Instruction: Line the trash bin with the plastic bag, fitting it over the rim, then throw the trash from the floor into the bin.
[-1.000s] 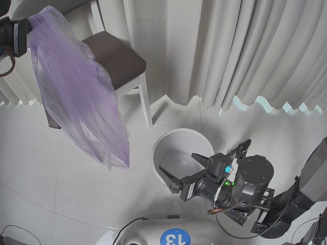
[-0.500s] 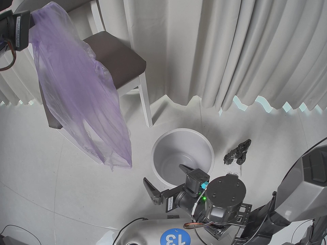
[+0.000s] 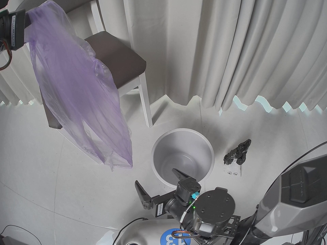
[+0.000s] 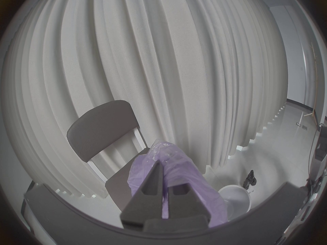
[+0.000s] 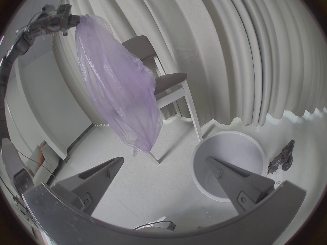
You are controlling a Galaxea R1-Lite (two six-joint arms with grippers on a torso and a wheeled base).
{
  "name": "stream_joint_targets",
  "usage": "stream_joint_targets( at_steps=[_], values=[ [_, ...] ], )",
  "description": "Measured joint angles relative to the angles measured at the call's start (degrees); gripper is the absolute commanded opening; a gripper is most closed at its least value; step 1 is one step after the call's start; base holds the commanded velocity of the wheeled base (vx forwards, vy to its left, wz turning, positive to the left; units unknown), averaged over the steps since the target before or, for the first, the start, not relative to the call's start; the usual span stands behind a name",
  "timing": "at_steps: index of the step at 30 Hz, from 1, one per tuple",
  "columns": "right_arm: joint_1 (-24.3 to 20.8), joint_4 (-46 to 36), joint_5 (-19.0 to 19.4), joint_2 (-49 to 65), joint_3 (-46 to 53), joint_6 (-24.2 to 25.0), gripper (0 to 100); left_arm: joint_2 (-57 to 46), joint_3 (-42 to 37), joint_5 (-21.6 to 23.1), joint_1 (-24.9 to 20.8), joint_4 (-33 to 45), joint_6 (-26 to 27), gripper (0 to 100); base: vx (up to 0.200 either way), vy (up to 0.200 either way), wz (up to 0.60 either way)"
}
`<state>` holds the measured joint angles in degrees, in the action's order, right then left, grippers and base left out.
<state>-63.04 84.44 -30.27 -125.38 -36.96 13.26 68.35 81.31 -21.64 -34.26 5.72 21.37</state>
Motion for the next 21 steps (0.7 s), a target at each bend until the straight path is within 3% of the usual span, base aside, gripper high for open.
stream_joint_targets(
  at_steps=[12,21],
  values=[
    [-1.6,-1.4,-1.4,-9.6,-14.4,0.4,100,0.1,-0.1,0.0,-1.9,0.0,-1.4,0,0.0,0.0,0.0],
    [1.2,-6.5,-1.7,-13.0,-23.7,0.3,100,0.0,-0.7,0.0,-2.5,0.0,-1.5,0,0.0,0.0,0.0]
  ],
)
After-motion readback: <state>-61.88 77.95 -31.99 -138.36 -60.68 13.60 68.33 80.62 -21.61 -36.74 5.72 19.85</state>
